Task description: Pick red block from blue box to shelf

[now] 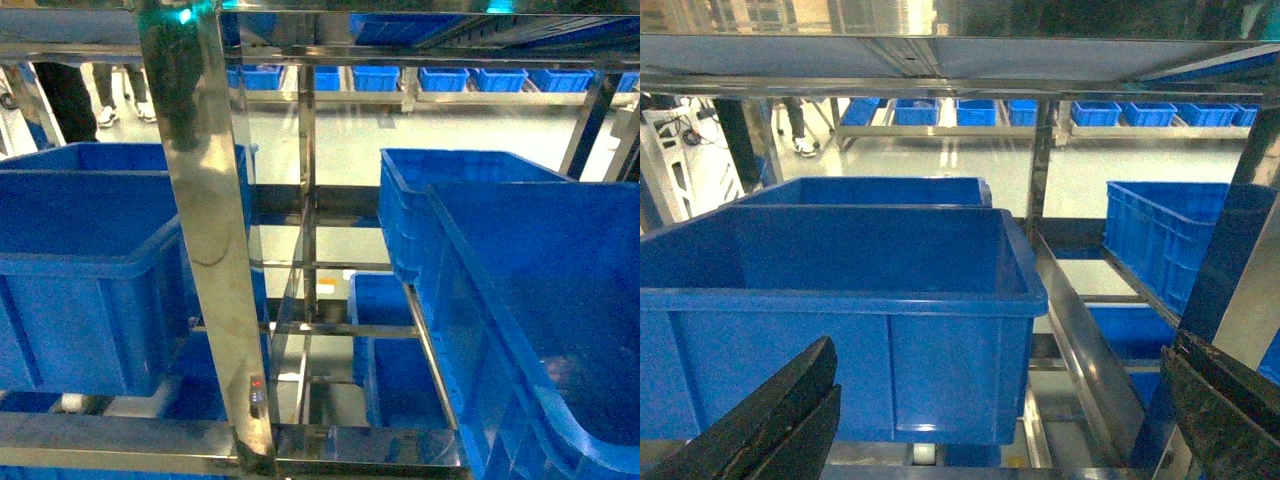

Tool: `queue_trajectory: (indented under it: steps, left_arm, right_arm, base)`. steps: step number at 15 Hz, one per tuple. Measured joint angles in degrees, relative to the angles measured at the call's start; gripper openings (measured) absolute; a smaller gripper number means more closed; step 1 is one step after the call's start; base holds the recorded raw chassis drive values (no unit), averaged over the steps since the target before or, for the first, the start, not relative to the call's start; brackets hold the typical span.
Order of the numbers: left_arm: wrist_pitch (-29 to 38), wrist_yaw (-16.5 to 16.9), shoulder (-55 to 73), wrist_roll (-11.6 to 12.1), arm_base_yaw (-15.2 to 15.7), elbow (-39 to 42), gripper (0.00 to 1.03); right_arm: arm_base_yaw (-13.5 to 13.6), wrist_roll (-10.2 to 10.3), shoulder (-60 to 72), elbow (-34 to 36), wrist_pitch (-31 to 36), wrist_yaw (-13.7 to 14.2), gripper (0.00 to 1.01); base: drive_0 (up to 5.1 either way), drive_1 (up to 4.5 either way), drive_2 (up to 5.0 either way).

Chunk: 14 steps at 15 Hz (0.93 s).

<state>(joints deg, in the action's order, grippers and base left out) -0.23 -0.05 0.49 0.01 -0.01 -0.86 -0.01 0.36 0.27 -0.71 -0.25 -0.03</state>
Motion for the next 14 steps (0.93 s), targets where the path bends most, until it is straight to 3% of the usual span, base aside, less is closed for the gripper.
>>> queue_trajectory:
  steps: [7, 8, 9, 10, 14]
  left_arm:
    - [0.0, 0.0, 0.0, 0.0, 0.0, 0.0, 0.98]
    - [0.0, 0.0, 0.0, 0.0, 0.0, 0.0, 0.98]
    - [0.0, 0.0, 0.0, 0.0, 0.0, 0.0, 0.98]
    - [0.0, 0.0, 0.0, 0.0, 0.0, 0.0, 0.98]
    - [0.0, 0.0, 0.0, 0.0, 0.0, 0.0, 0.98]
  right_arm:
    - [0.0, 0.0, 0.0, 0.0, 0.0, 0.0, 0.29]
    - [0.3, -0.8, 0.2, -0.1, -1.1, 0.8, 0.29]
    - [1.8, -3.9, 3.8, -1.0, -4.2, 4.9, 0.29]
    - [1.4, -4.8, 8.2, -1.6, -4.0, 4.8, 0.29]
    - [-0.5, -4.5, 14.3, -2.8, -2.0, 3.8, 0.29]
  base:
    - [0.0, 0.00, 0.0]
    - [0.0, 0.00, 0.0]
    - [0.0, 0.00, 0.0]
    - [0.0, 0.00, 0.0]
    - [0.0, 0.00, 0.0]
